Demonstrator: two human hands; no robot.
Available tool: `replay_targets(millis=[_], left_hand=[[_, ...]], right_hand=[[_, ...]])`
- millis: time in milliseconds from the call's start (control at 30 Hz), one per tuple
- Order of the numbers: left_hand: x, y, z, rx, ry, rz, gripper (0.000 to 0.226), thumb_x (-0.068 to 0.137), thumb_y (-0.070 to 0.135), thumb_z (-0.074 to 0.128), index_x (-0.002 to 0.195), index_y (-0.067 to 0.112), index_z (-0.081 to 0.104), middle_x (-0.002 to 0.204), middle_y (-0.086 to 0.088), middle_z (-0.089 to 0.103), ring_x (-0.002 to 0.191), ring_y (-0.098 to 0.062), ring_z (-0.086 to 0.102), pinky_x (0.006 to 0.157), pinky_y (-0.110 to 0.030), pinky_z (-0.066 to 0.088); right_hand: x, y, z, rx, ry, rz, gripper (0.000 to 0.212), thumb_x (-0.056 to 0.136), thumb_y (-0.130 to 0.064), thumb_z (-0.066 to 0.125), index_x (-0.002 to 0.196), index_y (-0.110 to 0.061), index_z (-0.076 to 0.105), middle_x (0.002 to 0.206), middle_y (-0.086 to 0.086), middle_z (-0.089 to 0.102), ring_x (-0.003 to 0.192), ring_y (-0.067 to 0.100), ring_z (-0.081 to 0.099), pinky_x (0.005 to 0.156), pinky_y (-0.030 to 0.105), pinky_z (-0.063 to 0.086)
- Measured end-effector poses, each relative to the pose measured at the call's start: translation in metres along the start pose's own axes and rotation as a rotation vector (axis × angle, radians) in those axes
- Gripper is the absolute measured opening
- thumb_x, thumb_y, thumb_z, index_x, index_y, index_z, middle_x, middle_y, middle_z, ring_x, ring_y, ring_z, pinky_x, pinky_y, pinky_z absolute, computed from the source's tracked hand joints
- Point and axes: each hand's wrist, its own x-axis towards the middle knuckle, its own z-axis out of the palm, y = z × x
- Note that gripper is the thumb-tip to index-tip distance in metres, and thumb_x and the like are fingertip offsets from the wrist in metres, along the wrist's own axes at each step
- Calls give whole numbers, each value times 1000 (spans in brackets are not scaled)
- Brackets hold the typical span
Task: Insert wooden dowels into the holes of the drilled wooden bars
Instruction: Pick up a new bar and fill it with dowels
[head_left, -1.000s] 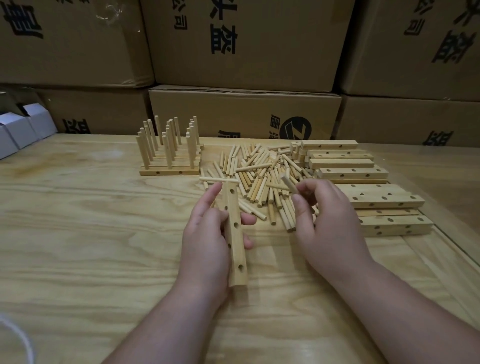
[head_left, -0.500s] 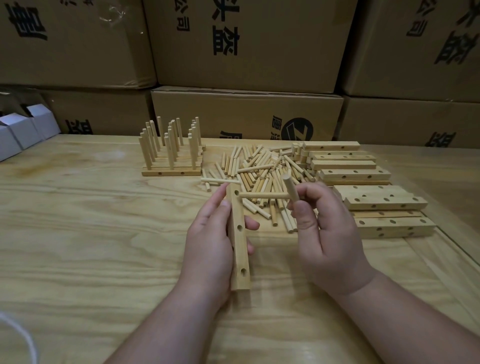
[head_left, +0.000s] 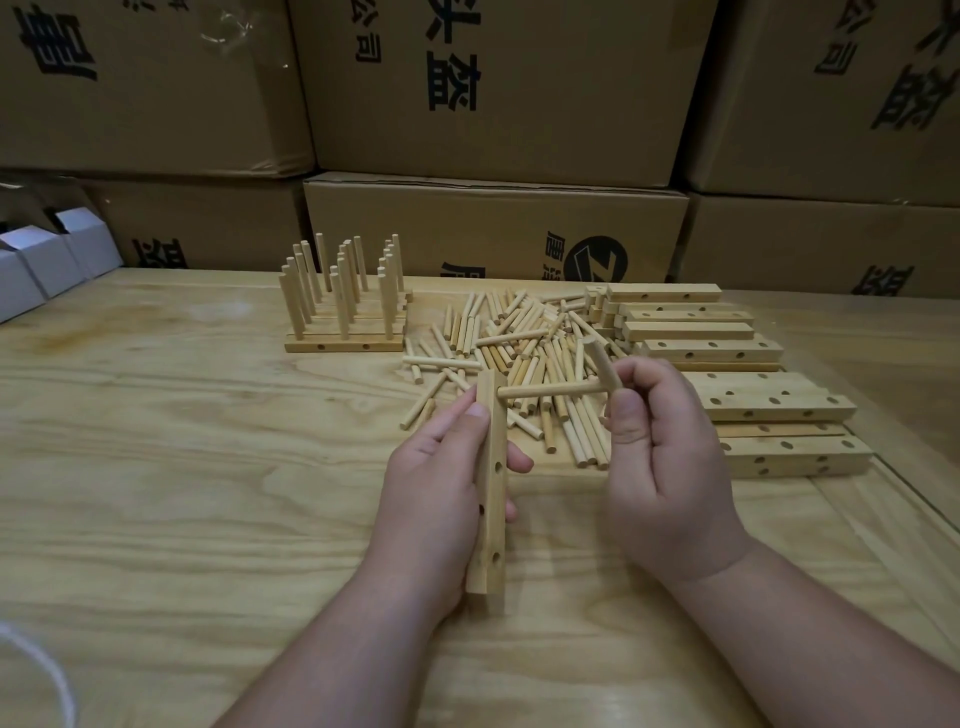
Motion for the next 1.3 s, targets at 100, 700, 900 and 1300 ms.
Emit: replay_targets(millis=[100,700,900,1300], left_hand=[[0,-1,0,26,-4,-4,24,103,33,54,124,35,66,75,-9,73,45,-17,55,42,-25,46],[-1,-4,2,84,10,40,33,97,32,65,122,12,73,78,12,76,56,-14,61,47,-24,50],[-3,0,-1,76,114,32,28,91,49,66,92,25,82,88,3,78,55,-14,66,49,-21,50],[-1,2,-2,-4,73,2,26,86,39,74,89,14,81,82,-5,76,61,-10,65,54,-20,52]], right_hand=[[0,1,0,-9,30,19,17,103,-17,43,112,-19,57,92,-15,51,83,2,52,73,9,38],[3,-1,-1,-46,8,85,13,97,-24,63,110,-22,63,92,-13,59,81,6,60,69,15,46],[4,-1,-5,-85,-77,-2,22,92,-32,61,101,-14,71,85,-20,58,82,-2,56,71,7,42],[4,-2,-10,-76,-135,-70,12,90,-22,70,95,-13,76,80,-23,57,78,-8,55,70,3,38]])
